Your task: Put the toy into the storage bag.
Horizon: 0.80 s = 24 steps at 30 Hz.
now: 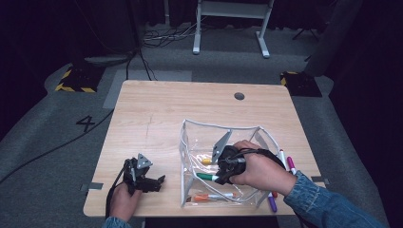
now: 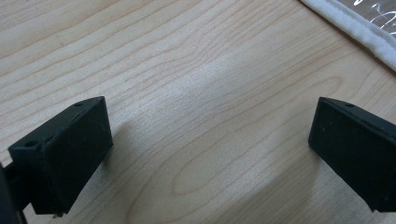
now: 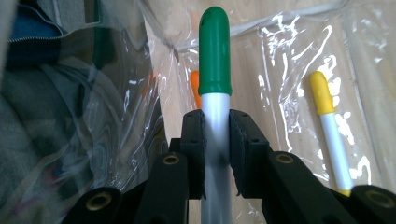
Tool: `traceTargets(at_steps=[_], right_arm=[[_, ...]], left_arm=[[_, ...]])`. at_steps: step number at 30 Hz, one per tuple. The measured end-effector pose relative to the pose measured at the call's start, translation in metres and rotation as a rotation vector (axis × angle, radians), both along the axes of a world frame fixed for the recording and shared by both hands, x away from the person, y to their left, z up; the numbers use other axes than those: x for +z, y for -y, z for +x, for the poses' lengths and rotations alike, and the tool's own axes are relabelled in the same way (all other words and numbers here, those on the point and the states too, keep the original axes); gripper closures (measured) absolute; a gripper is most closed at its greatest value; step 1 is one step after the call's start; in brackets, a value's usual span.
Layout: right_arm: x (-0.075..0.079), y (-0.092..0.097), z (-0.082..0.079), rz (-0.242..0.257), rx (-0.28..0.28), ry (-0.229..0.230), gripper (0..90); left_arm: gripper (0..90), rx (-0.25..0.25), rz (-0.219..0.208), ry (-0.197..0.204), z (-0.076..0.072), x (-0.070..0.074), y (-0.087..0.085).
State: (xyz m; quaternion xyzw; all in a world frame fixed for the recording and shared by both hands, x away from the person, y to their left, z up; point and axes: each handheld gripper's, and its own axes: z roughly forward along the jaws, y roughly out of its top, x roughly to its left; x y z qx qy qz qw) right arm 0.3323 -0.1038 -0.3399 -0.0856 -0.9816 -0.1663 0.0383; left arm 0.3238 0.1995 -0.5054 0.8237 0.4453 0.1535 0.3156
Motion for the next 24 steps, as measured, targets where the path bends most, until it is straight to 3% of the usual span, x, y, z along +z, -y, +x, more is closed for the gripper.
traceTargets(at_steps=[11, 24], right_arm=[[-0.023, -0.005, 0.001, -0.062, 0.028, -0.039, 77.0], [-0.039, -0.01, 0.004, -0.136, 0.05, -0.06, 76.7]], left_arm=[[0.0, 0.0, -0.001, 0.0, 0.0, 0.0, 0.0], [0.0, 0.0, 0.0, 0.0, 0.0, 0.0, 0.0]])
